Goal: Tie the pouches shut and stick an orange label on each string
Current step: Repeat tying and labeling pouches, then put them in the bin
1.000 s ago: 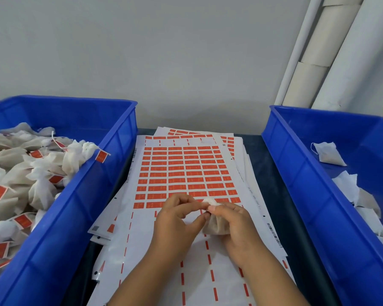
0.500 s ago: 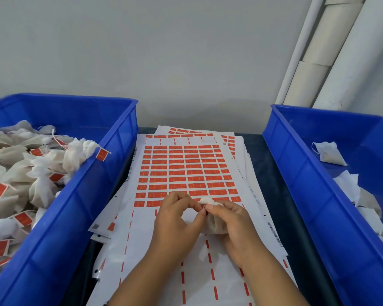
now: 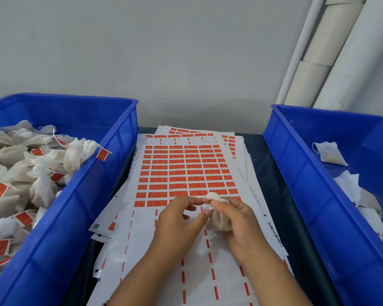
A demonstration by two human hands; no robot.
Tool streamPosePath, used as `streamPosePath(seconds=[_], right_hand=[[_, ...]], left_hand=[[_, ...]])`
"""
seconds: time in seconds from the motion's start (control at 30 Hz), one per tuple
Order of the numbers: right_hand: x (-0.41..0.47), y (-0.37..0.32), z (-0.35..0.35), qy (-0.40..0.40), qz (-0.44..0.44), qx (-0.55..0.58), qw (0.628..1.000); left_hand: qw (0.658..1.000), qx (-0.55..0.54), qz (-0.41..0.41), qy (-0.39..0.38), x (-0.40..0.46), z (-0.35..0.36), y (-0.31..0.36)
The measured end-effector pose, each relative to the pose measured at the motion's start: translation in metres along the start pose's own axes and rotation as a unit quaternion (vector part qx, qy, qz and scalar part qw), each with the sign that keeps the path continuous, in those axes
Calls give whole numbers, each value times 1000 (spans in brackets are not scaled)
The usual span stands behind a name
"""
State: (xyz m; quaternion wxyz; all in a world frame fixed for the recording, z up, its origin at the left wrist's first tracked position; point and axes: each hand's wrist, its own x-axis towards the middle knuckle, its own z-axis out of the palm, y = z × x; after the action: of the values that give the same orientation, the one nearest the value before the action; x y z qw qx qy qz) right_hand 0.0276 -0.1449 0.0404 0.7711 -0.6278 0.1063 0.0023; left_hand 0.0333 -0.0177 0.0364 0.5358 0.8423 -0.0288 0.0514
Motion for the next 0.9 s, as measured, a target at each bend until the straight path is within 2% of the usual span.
streamPosePath(seconds=[0.17, 0.27, 0.43, 0.57, 0.73, 0.8, 0.9], right_hand=[[0, -1, 0, -1, -3, -1, 1000], [1, 1, 0, 9, 3, -12, 1000], [5, 5, 0, 16, -8, -62, 998], [5, 8, 2, 2, -10, -145, 989], [-1, 2, 2, -131, 19, -210, 969], [-4, -2, 1, -177, 21, -223, 959], [-8, -9, -1, -228, 32, -215, 949]], left_hand=[[997, -33, -32, -61, 1, -3, 1], [997, -27, -33, -72, 1, -4, 1], [997, -63, -28, -32, 3, -9, 3], [995, -67, -51, 52, 5, -11, 3], [985, -44, -52, 159, 6, -15, 7], [984, -45, -38, 168, 5, -16, 9], [991, -36, -13, 131, 2, -20, 12]])
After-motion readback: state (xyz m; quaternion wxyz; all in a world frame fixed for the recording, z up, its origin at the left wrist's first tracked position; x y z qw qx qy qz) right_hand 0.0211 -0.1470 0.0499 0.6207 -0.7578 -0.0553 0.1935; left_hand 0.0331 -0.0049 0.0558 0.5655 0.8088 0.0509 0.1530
